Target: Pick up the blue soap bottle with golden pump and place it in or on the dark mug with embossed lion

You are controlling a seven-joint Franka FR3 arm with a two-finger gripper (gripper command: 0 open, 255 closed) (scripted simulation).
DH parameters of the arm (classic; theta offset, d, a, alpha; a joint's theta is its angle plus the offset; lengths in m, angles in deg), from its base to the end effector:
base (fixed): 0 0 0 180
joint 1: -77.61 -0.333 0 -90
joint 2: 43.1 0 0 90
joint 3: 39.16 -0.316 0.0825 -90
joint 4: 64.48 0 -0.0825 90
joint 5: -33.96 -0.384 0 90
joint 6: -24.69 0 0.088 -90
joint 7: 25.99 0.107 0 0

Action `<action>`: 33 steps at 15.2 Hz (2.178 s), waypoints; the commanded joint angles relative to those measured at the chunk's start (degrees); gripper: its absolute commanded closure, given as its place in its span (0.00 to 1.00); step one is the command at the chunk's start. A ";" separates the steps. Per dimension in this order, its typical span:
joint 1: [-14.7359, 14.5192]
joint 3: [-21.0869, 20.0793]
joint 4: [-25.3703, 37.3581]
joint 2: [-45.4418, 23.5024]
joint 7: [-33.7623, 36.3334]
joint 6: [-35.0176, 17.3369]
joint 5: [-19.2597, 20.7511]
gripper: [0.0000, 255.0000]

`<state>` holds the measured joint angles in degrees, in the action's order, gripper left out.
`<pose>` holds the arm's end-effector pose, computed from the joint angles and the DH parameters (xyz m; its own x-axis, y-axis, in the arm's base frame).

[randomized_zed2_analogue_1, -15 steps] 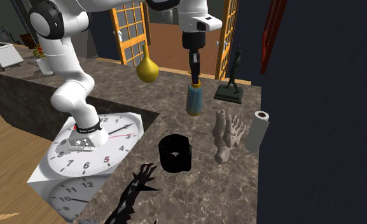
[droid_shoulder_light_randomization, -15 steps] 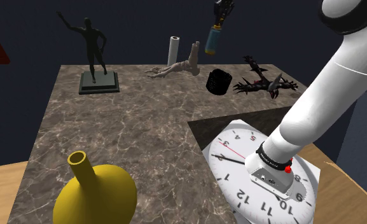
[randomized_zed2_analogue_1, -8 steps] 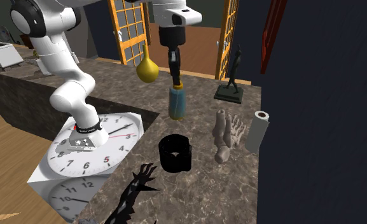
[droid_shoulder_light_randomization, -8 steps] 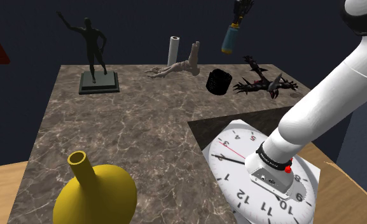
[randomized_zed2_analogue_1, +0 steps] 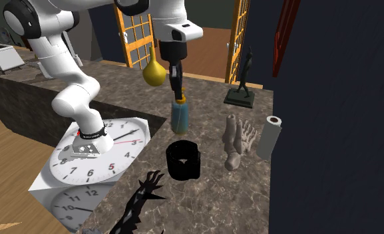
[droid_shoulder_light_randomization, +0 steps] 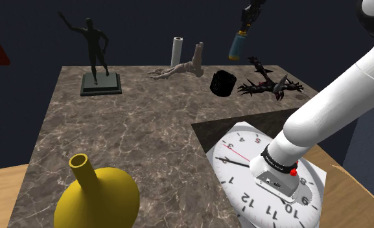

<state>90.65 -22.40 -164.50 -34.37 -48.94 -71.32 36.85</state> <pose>0.4413 -0.2714 0.6286 0.9913 -0.1129 0.0674 -0.1155 -0.9927 0.0357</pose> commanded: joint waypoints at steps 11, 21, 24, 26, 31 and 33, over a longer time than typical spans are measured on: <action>0.14 0.07 -10.55 1.24 0.40 -9.38 0.46 1.00; 0.27 0.30 -17.09 0.89 0.43 -16.27 0.50 1.00; 0.27 0.30 -17.08 0.88 0.43 -16.26 0.50 1.00; 0.27 0.30 -17.08 0.88 0.43 -16.26 0.50 1.00; 0.27 0.30 -17.09 0.89 0.43 -16.27 0.50 0.00; 0.27 0.30 -17.09 0.89 0.43 -16.27 0.50 0.00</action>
<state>90.91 -22.09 -181.58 -33.49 -48.51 -87.59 37.36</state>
